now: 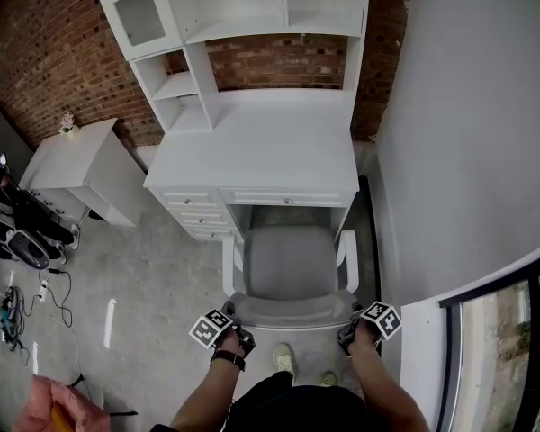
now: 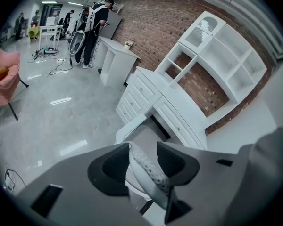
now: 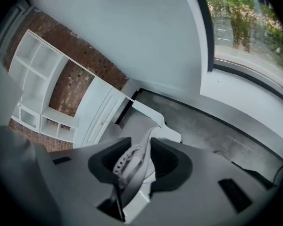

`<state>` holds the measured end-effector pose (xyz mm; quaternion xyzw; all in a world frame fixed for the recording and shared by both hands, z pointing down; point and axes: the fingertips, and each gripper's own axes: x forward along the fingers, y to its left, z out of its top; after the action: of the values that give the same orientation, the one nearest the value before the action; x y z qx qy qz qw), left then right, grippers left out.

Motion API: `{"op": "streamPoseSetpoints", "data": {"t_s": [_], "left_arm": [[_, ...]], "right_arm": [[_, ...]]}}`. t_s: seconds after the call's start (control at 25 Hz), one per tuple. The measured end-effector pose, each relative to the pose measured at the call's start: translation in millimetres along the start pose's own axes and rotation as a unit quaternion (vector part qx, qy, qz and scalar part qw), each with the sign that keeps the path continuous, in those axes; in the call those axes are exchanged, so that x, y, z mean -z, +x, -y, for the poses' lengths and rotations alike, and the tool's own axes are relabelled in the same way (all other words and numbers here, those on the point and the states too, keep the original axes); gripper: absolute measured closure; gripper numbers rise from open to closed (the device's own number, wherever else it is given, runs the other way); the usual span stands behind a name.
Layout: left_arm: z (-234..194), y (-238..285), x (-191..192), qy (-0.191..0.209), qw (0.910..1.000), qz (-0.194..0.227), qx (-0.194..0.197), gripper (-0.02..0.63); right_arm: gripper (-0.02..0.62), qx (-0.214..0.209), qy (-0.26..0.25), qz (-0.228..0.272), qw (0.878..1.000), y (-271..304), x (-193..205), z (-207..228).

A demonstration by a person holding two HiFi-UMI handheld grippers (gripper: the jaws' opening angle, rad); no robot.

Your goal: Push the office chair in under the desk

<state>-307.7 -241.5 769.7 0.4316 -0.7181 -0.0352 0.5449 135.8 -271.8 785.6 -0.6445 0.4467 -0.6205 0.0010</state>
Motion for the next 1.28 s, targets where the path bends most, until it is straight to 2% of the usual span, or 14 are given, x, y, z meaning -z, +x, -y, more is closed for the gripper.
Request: {"op": "streamPoseSetpoints", "data": {"t_s": [0.56,1.28], "left_arm": [[25.6,46.1,-58.0,0.027,0.9993,-0.023,0.013,0.434],[61.0,89.4,-87.3,0.034,0.9987,-0.028,0.025,0.426]], "right_arm": [[0.476,0.004,0.017,0.015,1.0,31.1,1.3,-45.3],[0.462,-0.007,0.004,0.005,1.0,66.4,-23.5,-83.8]]}}
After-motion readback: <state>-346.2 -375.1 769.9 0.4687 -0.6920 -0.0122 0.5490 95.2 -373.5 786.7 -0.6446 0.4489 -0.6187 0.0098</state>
